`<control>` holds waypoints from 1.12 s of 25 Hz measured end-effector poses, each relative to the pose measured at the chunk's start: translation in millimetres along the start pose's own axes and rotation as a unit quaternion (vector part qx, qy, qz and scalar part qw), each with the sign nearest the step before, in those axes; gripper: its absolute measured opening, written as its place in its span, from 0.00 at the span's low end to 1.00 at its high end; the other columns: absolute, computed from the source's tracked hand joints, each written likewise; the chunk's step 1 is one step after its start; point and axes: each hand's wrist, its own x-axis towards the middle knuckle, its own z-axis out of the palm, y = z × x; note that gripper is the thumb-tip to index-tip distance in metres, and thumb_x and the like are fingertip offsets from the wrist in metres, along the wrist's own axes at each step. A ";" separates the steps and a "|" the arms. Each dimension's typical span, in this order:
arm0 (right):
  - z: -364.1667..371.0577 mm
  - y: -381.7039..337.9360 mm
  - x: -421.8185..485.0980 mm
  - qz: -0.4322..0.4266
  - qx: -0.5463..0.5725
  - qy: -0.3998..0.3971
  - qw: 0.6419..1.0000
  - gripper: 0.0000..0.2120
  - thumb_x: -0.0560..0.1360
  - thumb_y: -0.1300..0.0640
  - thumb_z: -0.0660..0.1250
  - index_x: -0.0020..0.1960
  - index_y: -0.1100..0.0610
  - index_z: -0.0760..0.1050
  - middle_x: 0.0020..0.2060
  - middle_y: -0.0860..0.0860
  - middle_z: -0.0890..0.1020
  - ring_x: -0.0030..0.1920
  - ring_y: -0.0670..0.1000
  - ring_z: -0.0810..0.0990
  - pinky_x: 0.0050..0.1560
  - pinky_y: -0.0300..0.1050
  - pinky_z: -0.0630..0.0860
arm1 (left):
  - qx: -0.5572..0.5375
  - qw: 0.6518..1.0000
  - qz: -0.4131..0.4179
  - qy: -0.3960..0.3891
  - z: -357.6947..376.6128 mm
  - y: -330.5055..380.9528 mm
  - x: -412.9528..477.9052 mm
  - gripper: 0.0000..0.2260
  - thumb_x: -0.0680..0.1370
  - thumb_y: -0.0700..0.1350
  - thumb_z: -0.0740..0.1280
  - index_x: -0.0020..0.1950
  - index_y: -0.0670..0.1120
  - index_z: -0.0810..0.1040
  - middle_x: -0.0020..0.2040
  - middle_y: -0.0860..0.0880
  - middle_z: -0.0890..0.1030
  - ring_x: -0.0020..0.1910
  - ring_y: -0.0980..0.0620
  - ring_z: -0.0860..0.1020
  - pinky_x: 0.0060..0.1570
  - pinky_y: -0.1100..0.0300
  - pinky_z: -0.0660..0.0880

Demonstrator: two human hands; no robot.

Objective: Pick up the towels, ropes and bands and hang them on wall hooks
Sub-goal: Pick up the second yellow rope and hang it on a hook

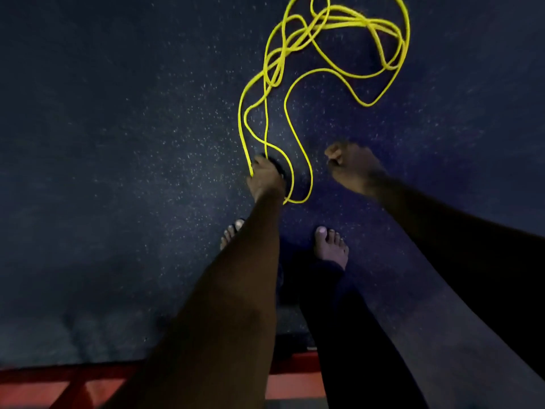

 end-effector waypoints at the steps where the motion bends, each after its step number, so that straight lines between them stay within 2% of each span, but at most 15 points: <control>1: -0.4 -1.5 2.2 -0.001 0.007 0.003 1.000 0.13 0.77 0.61 0.63 0.60 0.57 0.78 0.58 0.55 0.83 0.59 0.55 0.81 0.56 0.41 0.73 | 0.013 1.000 0.005 0.019 3.0 -0.5 2.8 0.33 0.77 0.50 0.69 0.74 0.38 0.58 0.69 0.41 0.72 0.67 0.41 0.73 0.66 0.47 0.65; 4: -10.7 -9.1 6.3 -0.002 0.031 0.015 0.999 0.13 0.77 0.61 0.62 0.60 0.57 0.78 0.58 0.54 0.83 0.59 0.54 0.81 0.53 0.38 0.72 | -0.031 0.999 0.020 0.014 -6.9 3.7 4.4 0.18 0.76 0.48 0.68 0.64 0.44 0.74 0.61 0.42 0.80 0.63 0.41 0.77 0.64 0.48 0.67; 6: -21.8 -15.4 7.1 -0.005 0.050 0.017 0.999 0.13 0.78 0.60 0.62 0.61 0.57 0.78 0.58 0.54 0.82 0.57 0.52 0.81 0.50 0.35 0.68 | -0.161 0.987 0.004 0.010 -7.1 5.9 3.8 0.13 0.76 0.47 0.67 0.58 0.43 0.79 0.57 0.39 0.82 0.58 0.39 0.79 0.58 0.50 0.74; 8: -31.9 -17.5 6.8 -0.004 0.060 0.018 0.998 0.14 0.77 0.60 0.63 0.62 0.57 0.77 0.59 0.54 0.82 0.55 0.50 0.80 0.49 0.35 0.67 | -0.299 0.952 -0.063 0.000 -9.6 11.3 4.4 0.14 0.73 0.50 0.63 0.53 0.43 0.78 0.53 0.39 0.83 0.51 0.38 0.82 0.52 0.49 0.79; 10: -35.8 -15.2 5.5 -0.004 0.065 0.013 0.998 0.14 0.77 0.60 0.64 0.62 0.58 0.77 0.59 0.54 0.82 0.54 0.49 0.78 0.49 0.35 0.67 | -0.351 0.930 -0.106 -0.031 -6.0 16.0 7.6 0.17 0.70 0.55 0.63 0.52 0.45 0.75 0.52 0.41 0.83 0.47 0.40 0.83 0.45 0.50 0.81; 11: -36.4 -13.0 4.3 -0.002 0.066 0.010 0.998 0.14 0.77 0.60 0.64 0.62 0.58 0.77 0.59 0.54 0.81 0.53 0.48 0.78 0.50 0.36 0.68 | -0.351 0.930 -0.103 -0.045 -6.2 22.4 4.3 0.18 0.70 0.57 0.66 0.52 0.45 0.74 0.52 0.41 0.83 0.46 0.41 0.83 0.44 0.53 0.80; 13: -34.0 -6.6 2.8 0.002 0.064 0.007 0.998 0.13 0.78 0.60 0.63 0.61 0.58 0.77 0.59 0.54 0.82 0.53 0.48 0.78 0.49 0.37 0.69 | -0.320 0.944 -0.082 -0.028 -7.1 36.4 -1.1 0.23 0.70 0.61 0.72 0.54 0.44 0.75 0.54 0.41 0.82 0.52 0.42 0.81 0.50 0.54 0.77; 15: -28.3 0.2 3.8 0.003 0.058 0.006 0.998 0.13 0.78 0.59 0.62 0.61 0.57 0.78 0.58 0.53 0.82 0.52 0.48 0.78 0.49 0.37 0.69 | -0.307 0.947 -0.098 0.001 -2.8 48.4 6.6 0.27 0.70 0.62 0.72 0.57 0.42 0.78 0.58 0.41 0.81 0.57 0.41 0.79 0.54 0.52 0.75; 18: -17.1 5.9 3.4 0.000 0.059 -0.001 0.998 0.13 0.78 0.61 0.62 0.60 0.56 0.78 0.57 0.52 0.82 0.52 0.49 0.79 0.49 0.37 0.69 | -0.313 0.939 -0.140 0.009 -3.7 60.9 22.9 0.19 0.72 0.54 0.70 0.56 0.44 0.82 0.57 0.42 0.82 0.57 0.41 0.80 0.57 0.52 0.75; 20: -15.3 5.8 0.5 -0.002 0.061 -0.004 0.998 0.12 0.78 0.61 0.63 0.60 0.56 0.78 0.57 0.53 0.83 0.54 0.51 0.81 0.51 0.38 0.70 | -0.369 0.919 -0.140 0.000 -8.4 66.2 26.2 0.11 0.72 0.49 0.67 0.47 0.43 0.81 0.50 0.43 0.84 0.51 0.42 0.81 0.57 0.51 0.76; 22: -18.5 -2.1 -3.8 -0.003 0.069 0.001 0.998 0.12 0.79 0.59 0.63 0.61 0.56 0.77 0.57 0.53 0.83 0.56 0.53 0.81 0.52 0.39 0.73 | -0.448 0.886 -0.117 -0.008 -28.5 66.4 13.3 0.07 0.76 0.44 0.63 0.43 0.42 0.75 0.43 0.42 0.82 0.41 0.43 0.81 0.43 0.54 0.78; 23: -23.2 -10.0 -8.9 -0.003 0.072 0.008 0.997 0.12 0.79 0.59 0.62 0.61 0.57 0.77 0.57 0.54 0.83 0.56 0.54 0.81 0.53 0.41 0.74 | -0.461 0.882 -0.094 0.004 -42.8 62.5 5.4 0.06 0.78 0.43 0.62 0.45 0.42 0.76 0.42 0.40 0.81 0.38 0.42 0.81 0.37 0.54 0.78; 25: -41.9 -32.2 -22.2 -0.010 0.072 0.038 0.997 0.13 0.78 0.60 0.61 0.61 0.58 0.75 0.57 0.57 0.81 0.57 0.59 0.80 0.55 0.46 0.74 | -0.437 0.898 -0.026 0.043 -84.2 47.0 -11.4 0.09 0.77 0.47 0.65 0.51 0.43 0.79 0.44 0.40 0.82 0.42 0.41 0.81 0.42 0.53 0.78; 26: -53.5 -45.3 -29.9 -0.018 0.071 0.053 0.996 0.14 0.77 0.62 0.61 0.62 0.59 0.73 0.57 0.59 0.80 0.57 0.61 0.79 0.54 0.48 0.74 | -0.416 0.908 0.015 0.050 -107.8 37.8 -21.1 0.10 0.75 0.50 0.65 0.50 0.46 0.80 0.40 0.45 0.82 0.41 0.45 0.80 0.44 0.54 0.75; 28: -85.1 -79.1 -46.5 -0.038 0.068 0.068 0.995 0.20 0.75 0.64 0.61 0.67 0.61 0.69 0.61 0.61 0.76 0.58 0.64 0.78 0.55 0.51 0.73 | -0.405 0.908 0.104 0.036 -174.7 29.3 -58.1 0.07 0.74 0.51 0.65 0.43 0.48 0.78 0.31 0.56 0.75 0.32 0.57 0.72 0.36 0.57 0.69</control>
